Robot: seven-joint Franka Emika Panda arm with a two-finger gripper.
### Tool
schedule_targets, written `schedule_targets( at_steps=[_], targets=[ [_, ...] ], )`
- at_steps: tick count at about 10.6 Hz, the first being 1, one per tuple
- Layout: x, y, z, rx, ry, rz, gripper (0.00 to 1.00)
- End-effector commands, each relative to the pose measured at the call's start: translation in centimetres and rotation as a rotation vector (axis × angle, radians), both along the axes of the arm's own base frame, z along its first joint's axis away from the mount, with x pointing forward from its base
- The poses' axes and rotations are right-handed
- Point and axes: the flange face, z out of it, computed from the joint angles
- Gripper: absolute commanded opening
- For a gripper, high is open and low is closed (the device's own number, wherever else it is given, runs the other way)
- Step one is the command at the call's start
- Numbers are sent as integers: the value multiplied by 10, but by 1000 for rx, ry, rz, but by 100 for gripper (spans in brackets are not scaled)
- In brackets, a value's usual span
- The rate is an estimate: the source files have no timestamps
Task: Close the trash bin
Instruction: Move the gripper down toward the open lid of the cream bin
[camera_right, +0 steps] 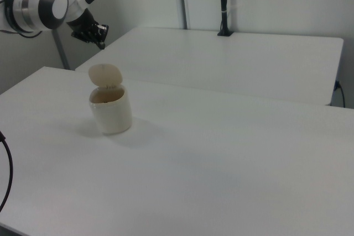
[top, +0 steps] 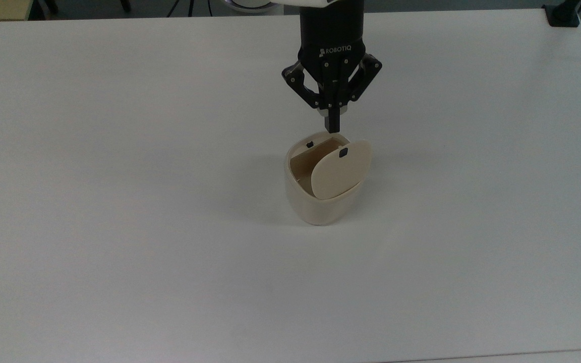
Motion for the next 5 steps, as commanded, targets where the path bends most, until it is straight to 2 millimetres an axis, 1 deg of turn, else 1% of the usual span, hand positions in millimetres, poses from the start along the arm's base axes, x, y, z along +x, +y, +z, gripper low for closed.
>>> schedule_targets(
  at_steps=[1, 2, 3, 5],
  targets=[
    [9, 12, -14, 20, -17, 19, 0],
    [8, 23, -21, 17, -7, 36, 0],
    [9, 27, -26, 15, -1, 43, 0],
    [14, 30, -44, 8, 25, 45, 0]
  ],
)
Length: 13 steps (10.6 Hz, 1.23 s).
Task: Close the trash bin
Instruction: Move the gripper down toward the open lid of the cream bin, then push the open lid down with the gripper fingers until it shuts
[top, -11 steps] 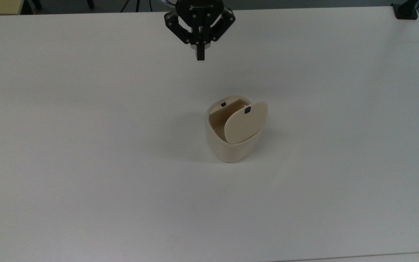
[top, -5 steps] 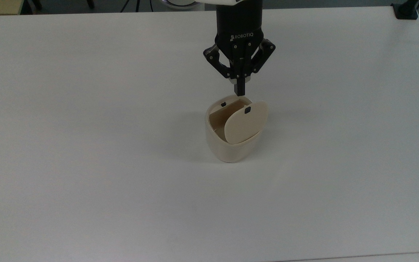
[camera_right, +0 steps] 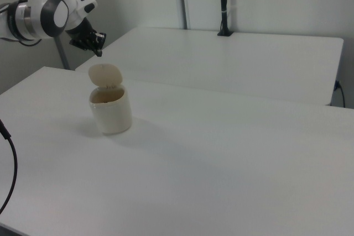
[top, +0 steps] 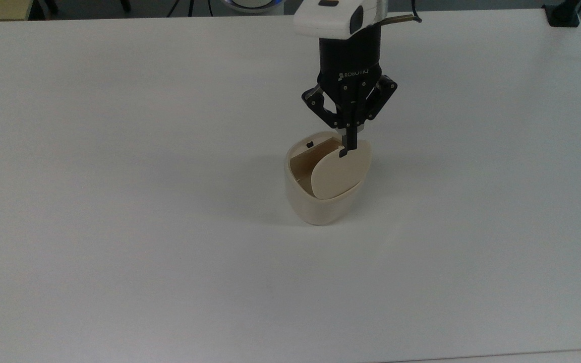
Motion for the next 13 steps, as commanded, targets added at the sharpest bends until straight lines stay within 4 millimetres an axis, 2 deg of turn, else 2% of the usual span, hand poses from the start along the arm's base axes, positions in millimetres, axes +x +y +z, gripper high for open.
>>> schedule_targets(
  at_steps=[1, 5, 7, 13],
  targets=[
    [9, 6, -24, 5, 22, 12, 0],
    [7, 6, -25, -4, 44, 13, 0],
    [0, -1, -34, -47, 144, 8, 0],
    [-4, -15, -65, -105, 286, 9, 0]
  ],
)
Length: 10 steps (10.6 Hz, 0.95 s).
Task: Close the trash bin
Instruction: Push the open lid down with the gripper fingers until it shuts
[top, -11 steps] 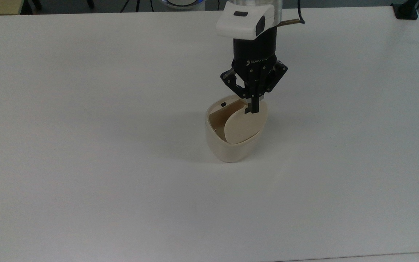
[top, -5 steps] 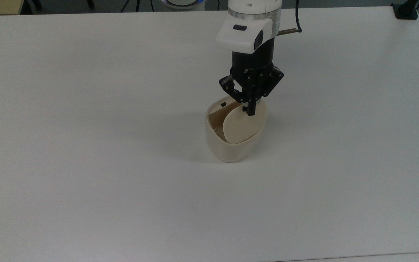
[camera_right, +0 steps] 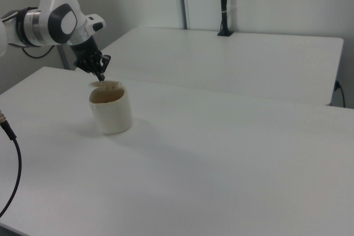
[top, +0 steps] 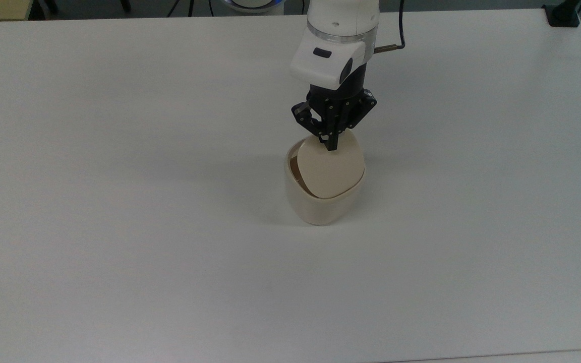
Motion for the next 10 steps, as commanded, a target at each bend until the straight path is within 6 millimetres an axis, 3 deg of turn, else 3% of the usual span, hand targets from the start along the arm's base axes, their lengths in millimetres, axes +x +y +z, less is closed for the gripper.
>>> schedule_targets(
  at_steps=[1, 8, 10],
  targets=[
    [1, -7, -19, -25, 53, 12, 0],
    [6, -10, -68, -60, 126, 14, 0],
    [6, -11, -71, -63, 129, 15, 0]
  ],
)
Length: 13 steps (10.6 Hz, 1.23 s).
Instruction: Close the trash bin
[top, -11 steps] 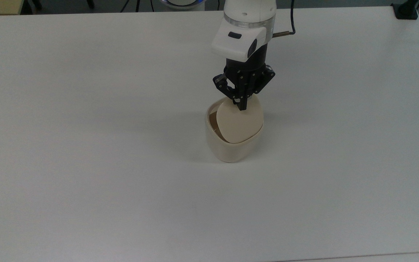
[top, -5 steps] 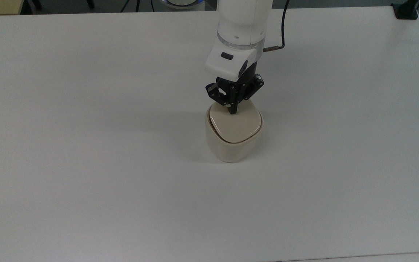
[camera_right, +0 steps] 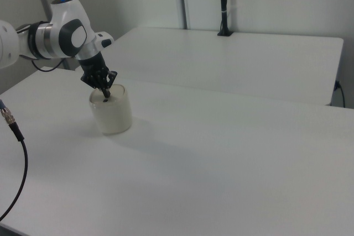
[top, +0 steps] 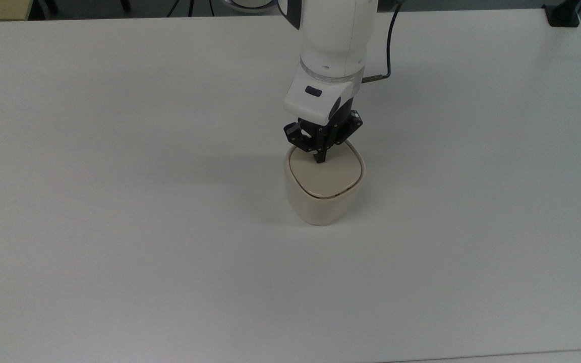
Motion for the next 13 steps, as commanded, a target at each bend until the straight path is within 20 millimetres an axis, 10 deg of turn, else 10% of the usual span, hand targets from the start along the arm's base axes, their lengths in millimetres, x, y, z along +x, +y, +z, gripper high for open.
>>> schedule_targets(
  at_steps=[1, 5, 13],
  targets=[
    [-2, -4, -17, -28, 40, 23, 0],
    [1, -6, -23, -31, 55, 10, 0],
    [-56, -72, 112, -29, 87, -264, 2]
  ],
)
